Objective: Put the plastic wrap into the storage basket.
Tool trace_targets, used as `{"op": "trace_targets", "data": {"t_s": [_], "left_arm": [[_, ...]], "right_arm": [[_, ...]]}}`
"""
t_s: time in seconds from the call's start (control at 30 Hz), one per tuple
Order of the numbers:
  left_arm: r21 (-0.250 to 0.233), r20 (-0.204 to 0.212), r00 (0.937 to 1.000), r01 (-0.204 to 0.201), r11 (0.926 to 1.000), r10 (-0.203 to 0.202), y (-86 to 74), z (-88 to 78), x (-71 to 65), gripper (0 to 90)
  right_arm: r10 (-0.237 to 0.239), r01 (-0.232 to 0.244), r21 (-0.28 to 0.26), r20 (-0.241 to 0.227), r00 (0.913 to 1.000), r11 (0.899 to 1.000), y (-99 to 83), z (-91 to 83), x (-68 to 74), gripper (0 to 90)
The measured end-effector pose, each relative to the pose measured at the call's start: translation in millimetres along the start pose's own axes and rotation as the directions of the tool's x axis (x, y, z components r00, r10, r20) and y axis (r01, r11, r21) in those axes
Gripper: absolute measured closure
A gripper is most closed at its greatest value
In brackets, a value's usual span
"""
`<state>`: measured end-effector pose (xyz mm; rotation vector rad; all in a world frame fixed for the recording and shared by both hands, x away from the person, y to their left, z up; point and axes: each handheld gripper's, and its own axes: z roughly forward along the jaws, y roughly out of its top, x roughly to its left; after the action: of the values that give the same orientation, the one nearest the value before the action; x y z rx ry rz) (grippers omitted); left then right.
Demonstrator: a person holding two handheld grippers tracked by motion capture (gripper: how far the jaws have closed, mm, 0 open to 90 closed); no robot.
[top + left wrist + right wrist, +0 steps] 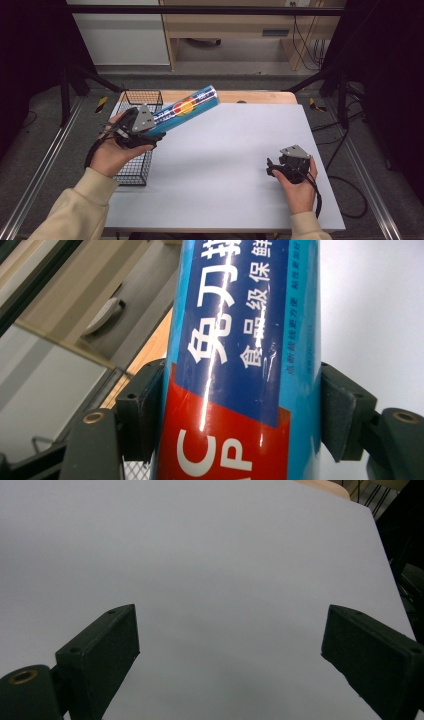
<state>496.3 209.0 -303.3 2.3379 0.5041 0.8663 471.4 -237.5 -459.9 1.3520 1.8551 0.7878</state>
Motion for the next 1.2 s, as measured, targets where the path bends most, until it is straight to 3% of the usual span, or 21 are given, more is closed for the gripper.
{"op": "trace_targets", "data": {"t_s": [0.2, 0.4, 0.6, 0.97, 1.13, 1.2], "left_arm": [[0.027, -0.054, 0.9975, 0.047, 0.9985, -0.045, -4.3, -15.2, 3.5, 30.2], [0.055, -0.117, 0.992, 0.053, 0.997, -0.047, -3.7, -34.6, -1.0, 30.3], [0.055, -0.127, 0.9905, 0.06, 0.9967, -0.053, -5.7, -41.1, -4.5, 30.3], [0.083, -0.118, 0.9905, 0.081, 0.9933, -0.071, -9.5, -21.3, -4.1, 30.4], [0.091, -0.129, 0.9868, 0.11, 0.9897, -0.098, -5.7, -10.0, 0.9, 30.4], [0.098, -0.147, 0.9823, 0.132, 0.9864, -0.117, -3.0, -0.5, 6.6, 30.4]], "right_arm": [[0.01, -0.01, -0.014, 0.019, 0.9998, 1.0, -2.1, -7.1, -4.9, 8.3], [0.027, -0.026, -0.022, 0.044, 0.9987, 0.999, -4.2, -16.0, -11.4, 7.9], [0.018, -0.017, -0.022, 0.035, 0.9992, 1.0, -4.7, -16.6, -10.1, 7.8], [0.001, -0.001, -0.021, 0.017, 0.9999, 1.0, -4.0, -15.8, -4.0, 8.3], [-0.017, 0.017, -0.021, 0.011, 0.9998, 1.0, -4.4, -16.9, -1.3, 8.4], [-0.016, 0.016, -0.023, 0.009, 0.9998, 1.0, -4.7, -17.2, -1.0, 8.5]]}}
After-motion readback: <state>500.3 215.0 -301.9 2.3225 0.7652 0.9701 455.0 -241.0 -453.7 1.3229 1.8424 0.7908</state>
